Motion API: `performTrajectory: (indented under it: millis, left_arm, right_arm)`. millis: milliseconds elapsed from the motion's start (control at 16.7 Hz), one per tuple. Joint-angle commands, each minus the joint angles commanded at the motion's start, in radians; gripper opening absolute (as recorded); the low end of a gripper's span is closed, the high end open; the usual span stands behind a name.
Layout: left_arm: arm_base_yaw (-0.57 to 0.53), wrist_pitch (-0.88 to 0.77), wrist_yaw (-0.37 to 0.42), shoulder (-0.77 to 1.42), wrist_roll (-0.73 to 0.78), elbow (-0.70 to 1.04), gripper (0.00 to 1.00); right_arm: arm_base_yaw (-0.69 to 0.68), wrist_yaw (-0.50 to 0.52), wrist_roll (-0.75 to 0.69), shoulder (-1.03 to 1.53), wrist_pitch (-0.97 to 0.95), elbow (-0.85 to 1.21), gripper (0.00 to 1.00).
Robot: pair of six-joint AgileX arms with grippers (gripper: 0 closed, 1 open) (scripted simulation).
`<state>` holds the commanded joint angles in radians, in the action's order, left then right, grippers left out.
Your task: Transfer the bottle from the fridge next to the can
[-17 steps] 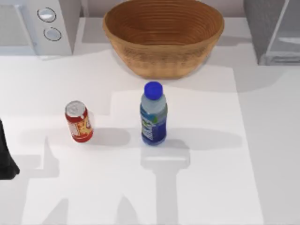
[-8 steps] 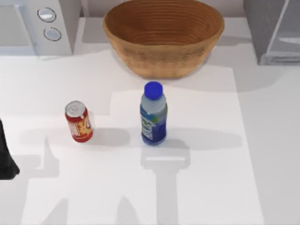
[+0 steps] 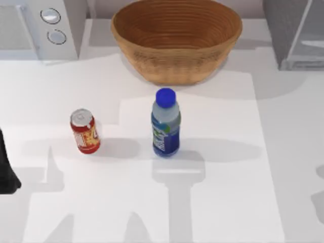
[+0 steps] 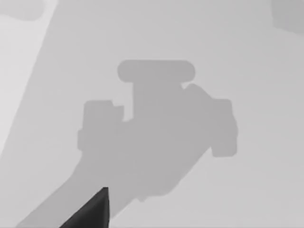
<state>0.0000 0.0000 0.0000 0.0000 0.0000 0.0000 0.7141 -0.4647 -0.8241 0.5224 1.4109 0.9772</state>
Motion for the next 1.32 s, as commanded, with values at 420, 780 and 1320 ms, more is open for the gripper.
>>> performTrajectory:
  millis: [420,780,1320]
  left_arm:
    - [0.000,0.000,0.000,0.000,0.000,0.000,1.00]
    - [0.000,0.000,0.000,0.000,0.000,0.000,1.00]
    - [0.000,0.000,0.000,0.000,0.000,0.000,1.00]
  right_arm:
    - [0.682,-0.306,-0.820,0.795,0.023,0.212,1.00]
    - [1.039,-0.453,-1.166,1.215,0.053,0.326,1.00]
    - [1.092,-0.481,-1.208,1.291,0.060,0.350,1.00]
